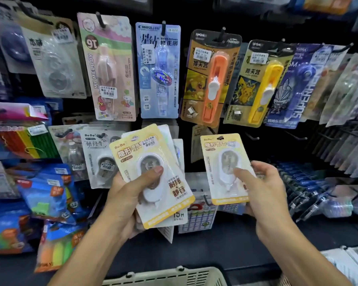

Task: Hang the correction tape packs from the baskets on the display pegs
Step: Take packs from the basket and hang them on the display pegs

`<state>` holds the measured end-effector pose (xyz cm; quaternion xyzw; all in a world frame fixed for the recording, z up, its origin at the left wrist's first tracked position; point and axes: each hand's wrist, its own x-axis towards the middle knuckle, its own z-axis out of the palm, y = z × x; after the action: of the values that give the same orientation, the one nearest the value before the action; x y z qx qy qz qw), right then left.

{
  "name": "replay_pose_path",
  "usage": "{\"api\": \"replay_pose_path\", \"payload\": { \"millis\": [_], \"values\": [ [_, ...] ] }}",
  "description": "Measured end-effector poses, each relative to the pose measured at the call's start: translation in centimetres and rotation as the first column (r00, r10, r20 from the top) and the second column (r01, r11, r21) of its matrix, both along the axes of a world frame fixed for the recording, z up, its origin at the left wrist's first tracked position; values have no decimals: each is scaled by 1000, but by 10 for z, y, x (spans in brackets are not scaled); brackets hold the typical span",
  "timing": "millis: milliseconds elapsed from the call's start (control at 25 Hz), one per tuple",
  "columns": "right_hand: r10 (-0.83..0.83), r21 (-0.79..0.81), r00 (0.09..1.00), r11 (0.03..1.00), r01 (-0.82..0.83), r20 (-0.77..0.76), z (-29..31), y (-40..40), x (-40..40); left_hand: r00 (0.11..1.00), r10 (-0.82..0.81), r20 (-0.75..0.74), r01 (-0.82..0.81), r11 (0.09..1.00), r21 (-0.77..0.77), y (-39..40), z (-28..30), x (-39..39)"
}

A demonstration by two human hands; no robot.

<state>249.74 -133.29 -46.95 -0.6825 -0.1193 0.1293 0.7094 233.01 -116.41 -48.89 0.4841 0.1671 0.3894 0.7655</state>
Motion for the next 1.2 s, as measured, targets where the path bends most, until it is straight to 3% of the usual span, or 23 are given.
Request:
{"api": "replay_pose_path", "payload": {
  "millis": [120,200,280,320,400,440,520,600,760,880,1120,1200],
  "values": [
    [98,-3,991,995,-99,-89,-5,2,-4,999,-43,9,43,999,6,-4,-1,2],
    [131,-55,989,990,-127,63,-7,5,-15,999,-39,-18,40,999,24,-10,-3,7],
    [329,-106,908,944,-312,259,-8,12,-33,998,-8,-66,13,997,73,-16,-6,12],
    [437,-134,853,899,-416,284,-9,16,-42,996,-1,-86,9,996,88,-18,-6,14],
    [537,-123,811,843,-523,232,-11,24,-53,995,-24,-94,31,997,73,-20,-7,14],
    [538,-44,825,841,-540,172,-11,27,-52,996,-48,-80,52,997,60,-19,-6,13],
    [487,142,872,861,-488,40,-8,25,-44,996,-73,-42,75,996,52,-17,-4,10],
    [370,225,928,909,-351,-49,-2,18,-32,999,-44,-2,44,998,42,-13,0,8],
    [79,98,996,992,-75,-38,-3,2,-12,999,25,21,-25,999,48,-9,4,8],
    [-32,114,995,993,43,-89,-7,-5,-8,998,58,4,-58,997,49,-9,4,8],
    [16,105,999,994,-12,-29,-6,-5,-14,996,80,-41,-74,989,128,-10,2,7],
    [18,114,994,993,-6,-106,-9,-2,-12,996,80,-49,-71,986,152,-11,3,8]
  ]
}}
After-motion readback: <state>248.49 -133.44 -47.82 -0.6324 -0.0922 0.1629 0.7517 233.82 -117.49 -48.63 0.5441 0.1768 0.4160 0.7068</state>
